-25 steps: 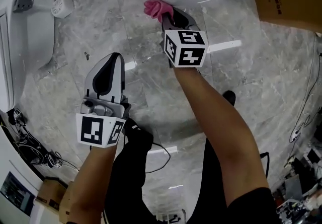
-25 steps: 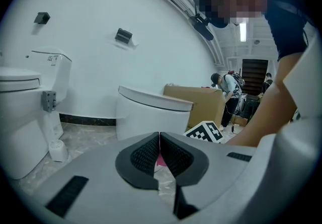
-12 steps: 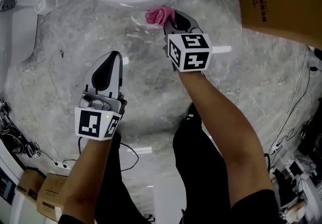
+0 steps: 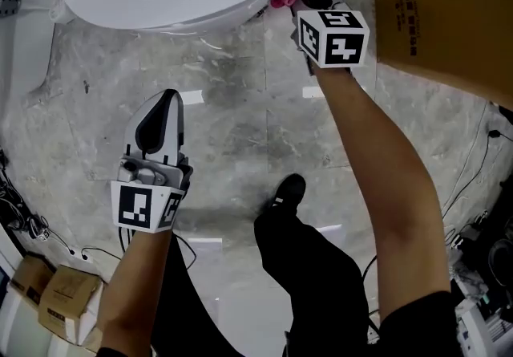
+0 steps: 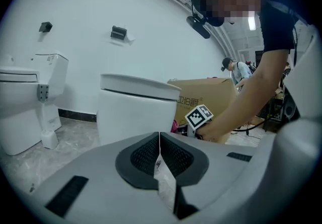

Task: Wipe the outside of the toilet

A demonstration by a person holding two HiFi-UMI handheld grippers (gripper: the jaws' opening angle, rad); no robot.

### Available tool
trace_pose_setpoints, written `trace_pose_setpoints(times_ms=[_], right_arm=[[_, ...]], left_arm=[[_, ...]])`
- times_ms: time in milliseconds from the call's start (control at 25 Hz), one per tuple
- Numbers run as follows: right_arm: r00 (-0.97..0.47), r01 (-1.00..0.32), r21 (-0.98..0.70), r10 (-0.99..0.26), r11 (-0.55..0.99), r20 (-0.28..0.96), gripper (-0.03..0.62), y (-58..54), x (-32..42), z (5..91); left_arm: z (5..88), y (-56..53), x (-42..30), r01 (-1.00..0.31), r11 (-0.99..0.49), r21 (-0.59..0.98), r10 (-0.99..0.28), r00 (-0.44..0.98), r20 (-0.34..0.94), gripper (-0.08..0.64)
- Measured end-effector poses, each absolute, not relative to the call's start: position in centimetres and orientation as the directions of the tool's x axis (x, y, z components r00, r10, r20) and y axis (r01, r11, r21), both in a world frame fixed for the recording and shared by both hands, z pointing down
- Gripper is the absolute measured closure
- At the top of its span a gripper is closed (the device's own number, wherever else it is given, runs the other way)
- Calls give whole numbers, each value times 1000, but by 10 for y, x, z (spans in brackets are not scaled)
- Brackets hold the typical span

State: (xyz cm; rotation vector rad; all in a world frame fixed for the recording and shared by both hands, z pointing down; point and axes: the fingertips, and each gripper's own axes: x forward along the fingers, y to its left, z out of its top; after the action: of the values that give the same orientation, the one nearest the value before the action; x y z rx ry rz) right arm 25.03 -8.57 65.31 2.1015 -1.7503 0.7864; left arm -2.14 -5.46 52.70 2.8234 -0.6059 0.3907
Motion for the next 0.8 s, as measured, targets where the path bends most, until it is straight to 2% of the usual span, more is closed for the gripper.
trace_pose_setpoints(times_ms=[240,440,600,800], right_arm=[[188,-964,-35,-774,-262,605,517,-106,299,637],[273,-903,-120,-766,-413,582,517,-72,299,618],[297,-864,-176,-760,-472,578,517,-20,258,604],[267,-864,-200,-757,-462,596,517,21,166,593]], left_arm=[[527,-51,-29,-459,-871,175,-391,863,319,541],[518,-53,-36,-445,-873,198,-374,873,314,541],[505,-55,-40,-388,-894,222,-315,899,303,541],[487,-69,-63,-334,-908,252,-260,923,284,541]])
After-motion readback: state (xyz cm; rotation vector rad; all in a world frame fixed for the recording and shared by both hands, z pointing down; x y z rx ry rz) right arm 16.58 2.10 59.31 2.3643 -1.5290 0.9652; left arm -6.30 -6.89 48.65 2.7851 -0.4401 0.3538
